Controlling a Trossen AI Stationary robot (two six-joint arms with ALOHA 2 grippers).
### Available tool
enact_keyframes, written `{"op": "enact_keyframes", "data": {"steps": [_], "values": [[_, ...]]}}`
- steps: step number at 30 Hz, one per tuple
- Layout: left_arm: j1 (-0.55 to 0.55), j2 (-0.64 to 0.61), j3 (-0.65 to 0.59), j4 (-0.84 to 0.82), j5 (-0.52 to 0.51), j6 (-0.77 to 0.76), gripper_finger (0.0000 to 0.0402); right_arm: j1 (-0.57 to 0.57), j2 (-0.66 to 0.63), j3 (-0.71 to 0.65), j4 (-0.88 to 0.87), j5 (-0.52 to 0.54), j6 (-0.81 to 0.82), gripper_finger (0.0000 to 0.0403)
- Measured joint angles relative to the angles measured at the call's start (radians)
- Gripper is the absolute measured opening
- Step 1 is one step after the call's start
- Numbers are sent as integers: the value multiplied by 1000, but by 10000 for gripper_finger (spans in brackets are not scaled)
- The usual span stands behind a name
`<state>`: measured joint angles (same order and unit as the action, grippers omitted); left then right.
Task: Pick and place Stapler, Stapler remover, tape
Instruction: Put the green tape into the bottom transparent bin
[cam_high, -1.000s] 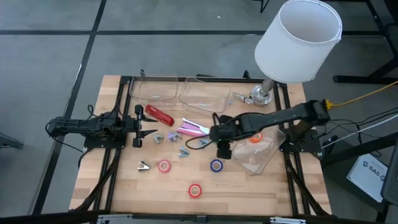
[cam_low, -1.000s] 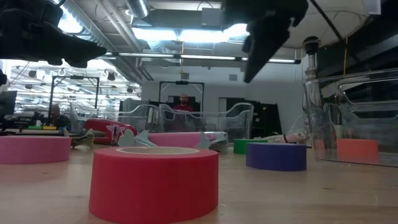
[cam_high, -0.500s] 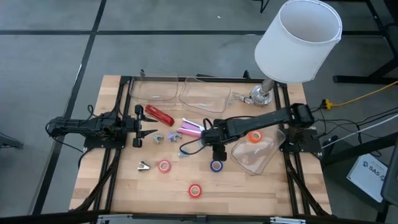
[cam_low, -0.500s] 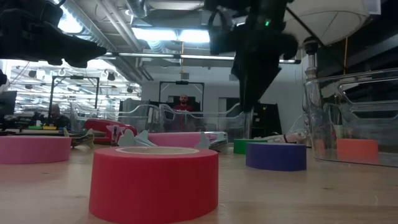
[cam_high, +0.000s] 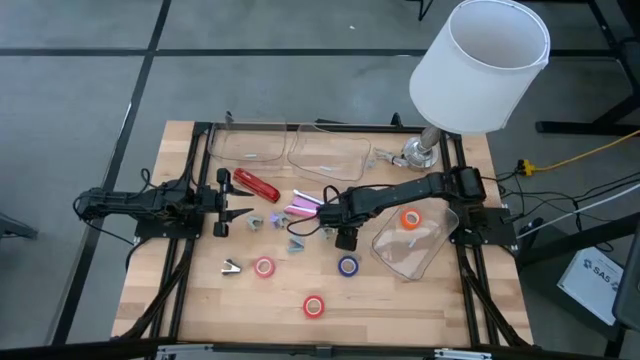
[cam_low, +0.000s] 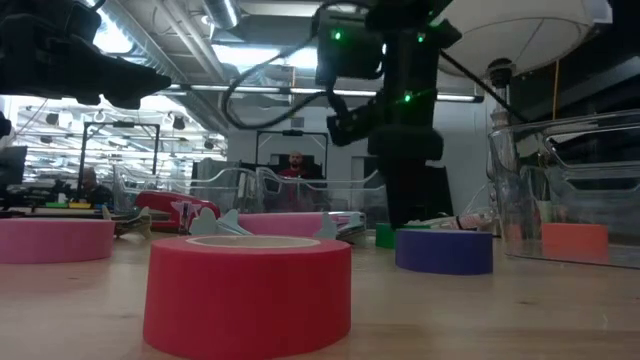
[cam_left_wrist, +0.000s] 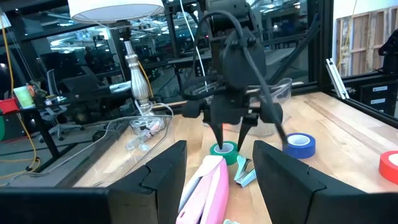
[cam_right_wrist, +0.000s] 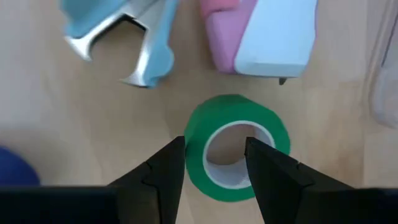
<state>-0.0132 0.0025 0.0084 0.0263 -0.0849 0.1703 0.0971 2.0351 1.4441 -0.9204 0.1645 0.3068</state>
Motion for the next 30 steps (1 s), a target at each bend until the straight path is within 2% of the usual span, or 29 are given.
{"op": "enact_keyframes", "data": {"steps": [9, 12, 17, 25, 30], "values": [[0, 0, 0, 0, 0, 0, 182, -26, 47, 0, 2, -84, -46, 162], [0, 0, 0, 0, 0, 0, 182, -30, 48, 0, -32, -131, -44, 130], [0, 0, 0, 0, 0, 0, 182, -28, 49, -1, -86, -134, 24, 41], [0, 0, 0, 0, 0, 0, 182, -6, -29, 8, -90, -131, 55, 42], [0, 0, 0, 0, 0, 0, 182, 4, -92, 78, -120, -111, 68, 41]]}}
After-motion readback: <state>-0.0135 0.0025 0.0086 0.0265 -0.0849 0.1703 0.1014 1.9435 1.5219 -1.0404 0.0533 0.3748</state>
